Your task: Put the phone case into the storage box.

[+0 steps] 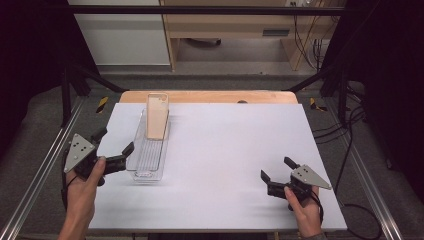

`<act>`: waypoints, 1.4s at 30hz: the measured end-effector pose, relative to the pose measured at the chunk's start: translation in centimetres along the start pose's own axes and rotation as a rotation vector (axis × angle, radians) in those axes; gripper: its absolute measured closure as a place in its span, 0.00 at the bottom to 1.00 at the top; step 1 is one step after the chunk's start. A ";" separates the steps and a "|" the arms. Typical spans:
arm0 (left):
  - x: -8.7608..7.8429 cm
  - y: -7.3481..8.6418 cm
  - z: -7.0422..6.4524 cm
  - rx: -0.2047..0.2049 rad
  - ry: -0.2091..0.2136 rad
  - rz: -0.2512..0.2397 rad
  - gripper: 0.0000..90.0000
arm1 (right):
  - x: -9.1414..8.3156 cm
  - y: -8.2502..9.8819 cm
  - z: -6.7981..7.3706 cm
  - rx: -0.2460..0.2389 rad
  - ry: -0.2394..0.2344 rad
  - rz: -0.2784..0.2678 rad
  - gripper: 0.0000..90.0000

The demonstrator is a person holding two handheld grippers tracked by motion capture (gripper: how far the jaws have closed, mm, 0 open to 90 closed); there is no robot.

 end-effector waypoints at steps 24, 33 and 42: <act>-1.7 3.3 4.7 -0.083 -0.064 -0.022 0.03 | 0.3 0.1 0.3 0.000 -0.004 0.005 0.03; -2.1 4.7 5.7 -0.107 -0.079 -0.015 0.03 | 0.4 0.2 0.3 -0.002 -0.003 0.012 0.03; -2.5 6.2 5.9 -0.114 -0.078 -0.012 0.03 | 0.4 0.3 0.3 -0.004 -0.002 0.013 0.03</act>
Point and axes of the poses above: each handheld gripper's, and its own axes: x roughly forward along the jaws, y roughly out of its underside, z roughly to its left, the point moved 9 cm from there along x, roughly forward along the jaws, and after that the axes turned 9 degrees about -y, right-handed, at the moved point
